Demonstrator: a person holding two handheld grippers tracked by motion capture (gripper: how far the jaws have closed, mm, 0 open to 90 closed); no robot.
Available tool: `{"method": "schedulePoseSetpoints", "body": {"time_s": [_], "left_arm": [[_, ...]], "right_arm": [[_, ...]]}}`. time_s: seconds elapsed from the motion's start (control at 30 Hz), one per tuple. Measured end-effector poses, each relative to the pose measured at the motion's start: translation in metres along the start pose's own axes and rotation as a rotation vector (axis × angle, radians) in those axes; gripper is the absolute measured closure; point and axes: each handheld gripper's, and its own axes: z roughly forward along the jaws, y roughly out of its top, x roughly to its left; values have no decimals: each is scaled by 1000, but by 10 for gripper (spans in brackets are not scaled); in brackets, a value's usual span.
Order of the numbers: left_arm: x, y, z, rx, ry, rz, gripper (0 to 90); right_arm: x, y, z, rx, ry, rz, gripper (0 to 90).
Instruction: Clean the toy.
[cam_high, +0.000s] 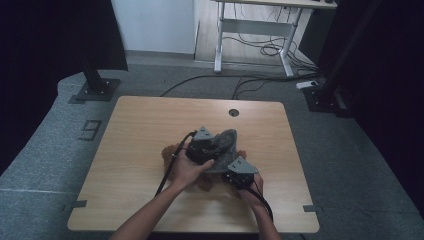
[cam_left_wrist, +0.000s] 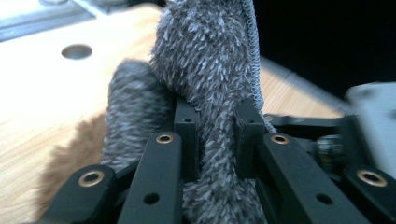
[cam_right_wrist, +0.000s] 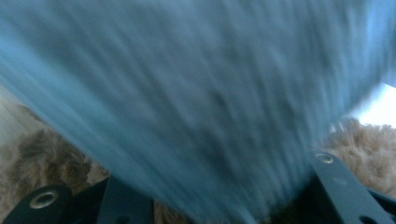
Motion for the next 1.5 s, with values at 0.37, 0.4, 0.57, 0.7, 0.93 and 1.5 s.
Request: {"method": "schedulePoseSetpoints", "body": {"time_s": [0.37, 0.4, 0.57, 0.7, 0.93, 1.5], "left_arm": [[46, -32, -26, 31, 136, -51, 767], [53, -36, -31, 32, 147, -64, 767], [81, -50, -54, 3, 123, -149, 767], [90, -54, -71, -14, 157, -156, 766], [109, -72, -91, -15, 210, -198, 766], [88, -47, -95, -55, 132, -172, 768]], "right_arm": [[-1, -5, -1, -12, 11, 7, 544], [-1, -5, -1, -12, 11, 7, 544], [-1, -6, -1, -17, 24, 2, 545], [-1, -8, -3, -19, 32, 5, 546], [-1, -9, -5, -19, 41, 13, 547], [-4, -9, -5, -20, 45, 28, 546]]}}
